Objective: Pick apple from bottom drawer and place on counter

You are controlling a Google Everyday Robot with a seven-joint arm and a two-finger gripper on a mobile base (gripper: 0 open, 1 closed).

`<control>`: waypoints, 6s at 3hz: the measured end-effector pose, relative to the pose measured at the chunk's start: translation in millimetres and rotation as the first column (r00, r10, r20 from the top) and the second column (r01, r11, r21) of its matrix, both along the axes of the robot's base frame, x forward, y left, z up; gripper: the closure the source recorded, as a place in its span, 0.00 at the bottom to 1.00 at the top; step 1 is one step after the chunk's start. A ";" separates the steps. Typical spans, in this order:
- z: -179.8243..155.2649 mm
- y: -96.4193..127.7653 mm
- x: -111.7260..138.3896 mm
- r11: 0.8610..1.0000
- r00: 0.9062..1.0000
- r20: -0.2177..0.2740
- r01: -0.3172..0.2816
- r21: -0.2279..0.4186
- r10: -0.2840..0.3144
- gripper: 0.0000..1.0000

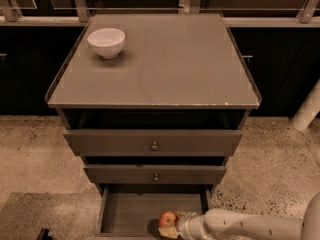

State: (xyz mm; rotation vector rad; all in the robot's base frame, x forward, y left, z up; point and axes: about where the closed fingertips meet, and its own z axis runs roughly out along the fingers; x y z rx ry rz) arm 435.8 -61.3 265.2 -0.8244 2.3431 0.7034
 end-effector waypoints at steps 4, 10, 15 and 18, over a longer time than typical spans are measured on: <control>170.1 28.7 -42.8 0.919 0.843 0.376 -0.388 -0.069 0.384 1.00; 368.2 6.1 -35.1 0.875 0.650 0.620 -0.465 -0.133 0.440 1.00; 559.1 9.6 -29.5 0.740 0.415 0.671 -0.598 -0.307 0.614 1.00; 658.4 -1.0 0.3 0.728 0.322 0.713 -0.573 -0.377 0.623 1.00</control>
Offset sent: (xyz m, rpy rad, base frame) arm -0.0173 0.0214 0.0389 -0.0292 -0.0858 0.2701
